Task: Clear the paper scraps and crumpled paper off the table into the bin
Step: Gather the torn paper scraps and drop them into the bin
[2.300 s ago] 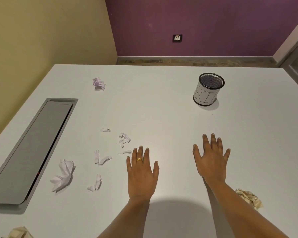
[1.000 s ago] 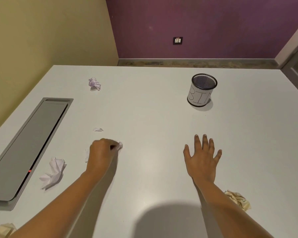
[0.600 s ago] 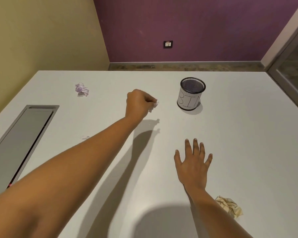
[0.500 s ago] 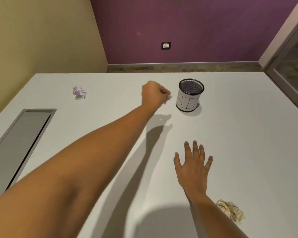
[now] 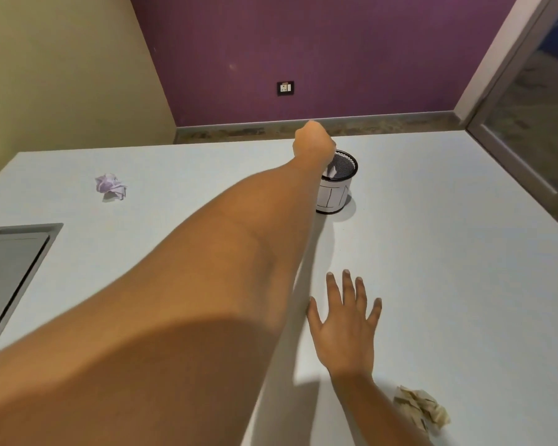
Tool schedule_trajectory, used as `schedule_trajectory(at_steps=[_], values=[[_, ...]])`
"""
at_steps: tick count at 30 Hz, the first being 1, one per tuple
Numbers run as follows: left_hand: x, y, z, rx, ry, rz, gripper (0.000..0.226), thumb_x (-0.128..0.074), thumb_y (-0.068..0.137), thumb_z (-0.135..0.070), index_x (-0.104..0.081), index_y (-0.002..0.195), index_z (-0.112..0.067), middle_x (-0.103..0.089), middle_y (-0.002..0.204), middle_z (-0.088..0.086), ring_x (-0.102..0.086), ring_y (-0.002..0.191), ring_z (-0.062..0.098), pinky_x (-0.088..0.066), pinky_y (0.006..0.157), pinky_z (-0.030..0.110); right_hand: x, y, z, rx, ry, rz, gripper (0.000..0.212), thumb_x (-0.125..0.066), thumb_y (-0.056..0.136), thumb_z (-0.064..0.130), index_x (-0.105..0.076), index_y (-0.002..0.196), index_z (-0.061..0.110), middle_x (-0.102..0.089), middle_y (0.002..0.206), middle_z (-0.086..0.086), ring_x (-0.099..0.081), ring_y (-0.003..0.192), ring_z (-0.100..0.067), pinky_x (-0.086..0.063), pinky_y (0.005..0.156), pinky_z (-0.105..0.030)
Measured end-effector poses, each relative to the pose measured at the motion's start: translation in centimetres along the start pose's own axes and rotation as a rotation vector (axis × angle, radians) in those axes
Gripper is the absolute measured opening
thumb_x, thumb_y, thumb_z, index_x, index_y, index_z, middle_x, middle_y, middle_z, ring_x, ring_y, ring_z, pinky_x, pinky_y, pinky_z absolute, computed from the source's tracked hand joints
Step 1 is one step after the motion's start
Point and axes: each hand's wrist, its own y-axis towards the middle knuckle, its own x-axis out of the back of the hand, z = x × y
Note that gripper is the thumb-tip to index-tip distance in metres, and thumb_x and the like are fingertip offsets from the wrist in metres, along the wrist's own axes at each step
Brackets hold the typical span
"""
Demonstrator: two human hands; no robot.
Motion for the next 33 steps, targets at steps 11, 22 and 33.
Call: schedule_trajectory(at_steps=[11, 22, 33], values=[[5.0, -5.8, 4.0, -0.091, -0.121, 0.036, 0.015, -0.067, 0.078, 0.003, -0.071, 0.092, 0.004, -0.070, 0.083, 0.020, -0.063, 0.061, 0.024, -0.058, 0.080, 0.039, 0.3, -0.4, 0.4, 0.003, -0.038, -0.105, 0.059, -0.026, 0.091, 0.051, -0.043, 0.138, 0.019, -0.042, 0.146, -0.011, -0.036, 0.137, -0.031, -0.027, 0.108, -0.059], [14.0, -17.1, 23.4, 0.101, 0.348, -0.322, 0.031, -0.056, 0.090, -0.017, -0.060, 0.119, -0.005, -0.047, 0.141, 0.011, -0.047, 0.127, 0.028, -0.036, 0.104, 0.038, -0.1, -0.3, 0.2, 0.004, -0.040, -0.063, 0.058, -0.036, 0.092, 0.049, -0.034, 0.142, 0.021, -0.033, 0.151, -0.009, -0.025, 0.142, -0.029, -0.020, 0.112, -0.058], [15.8, -19.5, 26.7, 0.183, 0.349, -0.084, 0.062, -0.044, 0.094, -0.039, -0.026, 0.142, -0.006, -0.030, 0.151, 0.011, -0.026, 0.140, 0.026, -0.023, 0.114, 0.040, -0.2, -0.2, 0.1, 0.003, -0.044, -0.036, 0.060, -0.029, 0.092, 0.052, -0.027, 0.145, 0.023, -0.026, 0.155, -0.008, -0.018, 0.145, -0.027, -0.014, 0.114, -0.056]])
